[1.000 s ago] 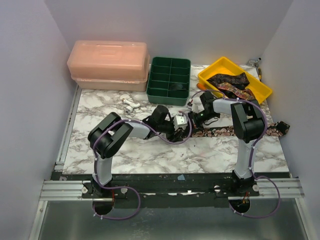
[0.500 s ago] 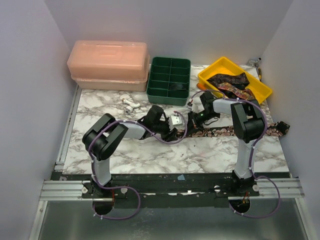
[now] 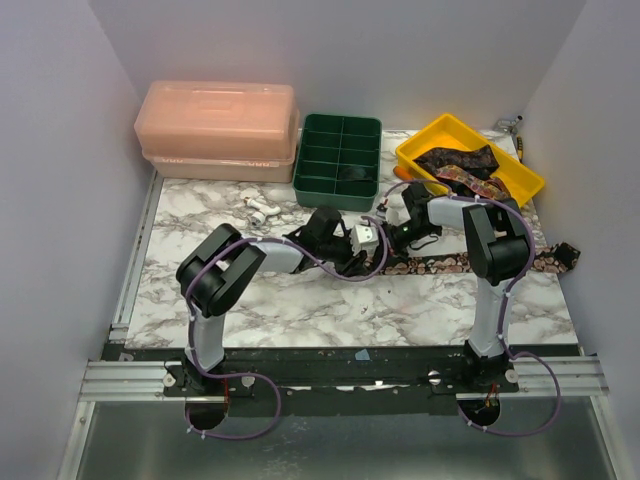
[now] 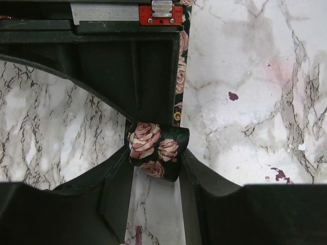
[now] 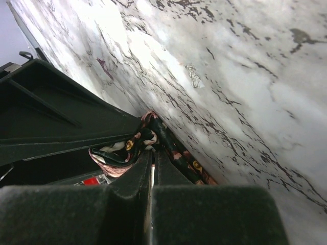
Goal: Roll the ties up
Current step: Roll the tie at the center of the board.
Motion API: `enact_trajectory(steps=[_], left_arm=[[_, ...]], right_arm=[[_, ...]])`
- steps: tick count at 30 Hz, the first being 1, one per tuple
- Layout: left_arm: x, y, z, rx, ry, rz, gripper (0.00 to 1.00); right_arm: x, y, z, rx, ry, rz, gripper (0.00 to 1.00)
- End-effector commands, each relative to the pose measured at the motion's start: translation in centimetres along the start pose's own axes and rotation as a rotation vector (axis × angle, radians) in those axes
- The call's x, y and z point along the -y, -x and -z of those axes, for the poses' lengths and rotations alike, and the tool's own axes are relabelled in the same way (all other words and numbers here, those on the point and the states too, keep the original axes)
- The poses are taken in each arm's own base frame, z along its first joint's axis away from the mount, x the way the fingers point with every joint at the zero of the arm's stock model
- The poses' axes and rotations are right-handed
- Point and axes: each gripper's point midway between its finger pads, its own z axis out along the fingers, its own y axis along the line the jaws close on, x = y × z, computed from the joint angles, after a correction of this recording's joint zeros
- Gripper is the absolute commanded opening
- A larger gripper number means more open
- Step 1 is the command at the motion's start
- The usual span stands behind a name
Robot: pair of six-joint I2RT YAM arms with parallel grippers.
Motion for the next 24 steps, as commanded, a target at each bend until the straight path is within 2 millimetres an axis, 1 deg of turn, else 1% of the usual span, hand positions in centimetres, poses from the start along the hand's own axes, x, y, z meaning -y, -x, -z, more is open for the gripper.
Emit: enact_trajectory(steps=[1, 4, 8, 13, 15, 18, 21, 24], left_arm=[[0.7, -0.8, -2.0, -0.025, -0.023, 0.001, 0.39], [0.6, -3.3, -1.9, -0.101, 0.000, 0.010, 0.40], [0.4, -5.4, -1.6, -0.183, 0.016, 0.018, 0.45], [-0.1, -6.8, -0.6, -0.286, 0.039, 0.015, 0.32], [-0.1, -6.7, 0.0, -0.316, 0.045, 0.013, 0.28], [0.0, -7.2, 1.0, -0.389, 0.048, 0.023, 0.24], [0.1, -7.9, 1.8, -0.444, 0.053, 0.028, 0.23], [0.3, -8.5, 2.2, -0.478, 0.050, 0.041, 0.22]], right_arm=[[5.0, -1.1, -1.9, -0.043, -0.163, 0.025, 0.01], [4.7, -1.0, -1.9, -0.037, -0.145, 0.031, 0.01], [4.0, -0.8, -1.9, -0.017, -0.120, 0.009, 0.01], [2.8, -0.3, -1.5, 0.001, -0.083, 0.033, 0.01], [1.9, 0.1, -1.0, 0.020, -0.061, 0.048, 0.01], [1.0, 0.7, 0.5, 0.045, -0.037, 0.042, 0.04], [0.6, 1.2, 2.8, 0.071, 0.000, 0.023, 0.10], [-0.6, 1.2, 4.6, 0.098, 0.068, 0.032, 0.22]])
